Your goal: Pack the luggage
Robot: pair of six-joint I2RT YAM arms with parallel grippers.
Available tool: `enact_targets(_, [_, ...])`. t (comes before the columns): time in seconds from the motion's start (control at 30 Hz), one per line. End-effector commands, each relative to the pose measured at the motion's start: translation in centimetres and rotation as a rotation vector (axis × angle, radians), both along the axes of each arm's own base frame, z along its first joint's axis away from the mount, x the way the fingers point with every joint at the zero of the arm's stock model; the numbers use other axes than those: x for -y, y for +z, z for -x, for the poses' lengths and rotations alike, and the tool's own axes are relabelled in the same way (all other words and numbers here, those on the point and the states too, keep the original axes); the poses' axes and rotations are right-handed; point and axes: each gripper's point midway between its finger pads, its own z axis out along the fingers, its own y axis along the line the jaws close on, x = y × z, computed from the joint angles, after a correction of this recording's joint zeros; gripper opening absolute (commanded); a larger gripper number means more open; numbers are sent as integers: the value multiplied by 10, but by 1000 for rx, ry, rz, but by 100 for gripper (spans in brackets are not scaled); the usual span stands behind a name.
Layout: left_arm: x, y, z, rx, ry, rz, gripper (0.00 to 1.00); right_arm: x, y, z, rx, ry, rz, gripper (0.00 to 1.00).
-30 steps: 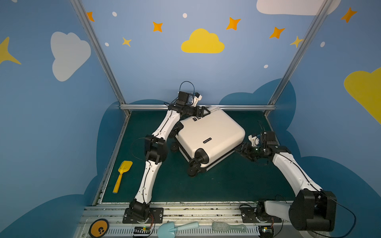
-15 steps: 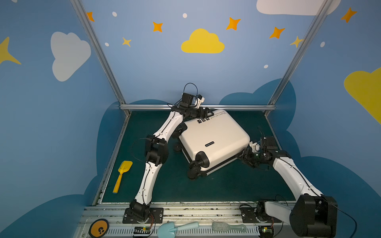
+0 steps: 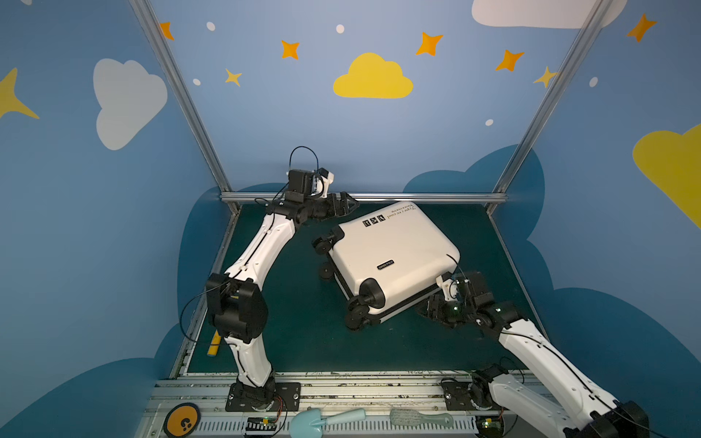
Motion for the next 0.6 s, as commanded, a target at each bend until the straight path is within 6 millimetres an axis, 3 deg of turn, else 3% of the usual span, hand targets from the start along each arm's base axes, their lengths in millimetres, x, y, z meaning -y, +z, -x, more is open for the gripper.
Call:
enact_targets(0.0, [-22, 2, 10, 5, 79, 47, 100, -9, 1, -7, 47, -53, 18, 57])
enact_targets(0.2, [-60, -2, 48, -6, 162, 79, 100, -45, -1, -8, 78, -7, 75, 56])
enact_targets(0.23, [-67, -3, 54, -3, 179, 73, 100, -55, 7, -12, 101, 3, 73, 56])
enact_targets(0.57, [-104, -9, 110, 8, 261, 28, 100, -152, 7, -35, 137, 139, 120, 55])
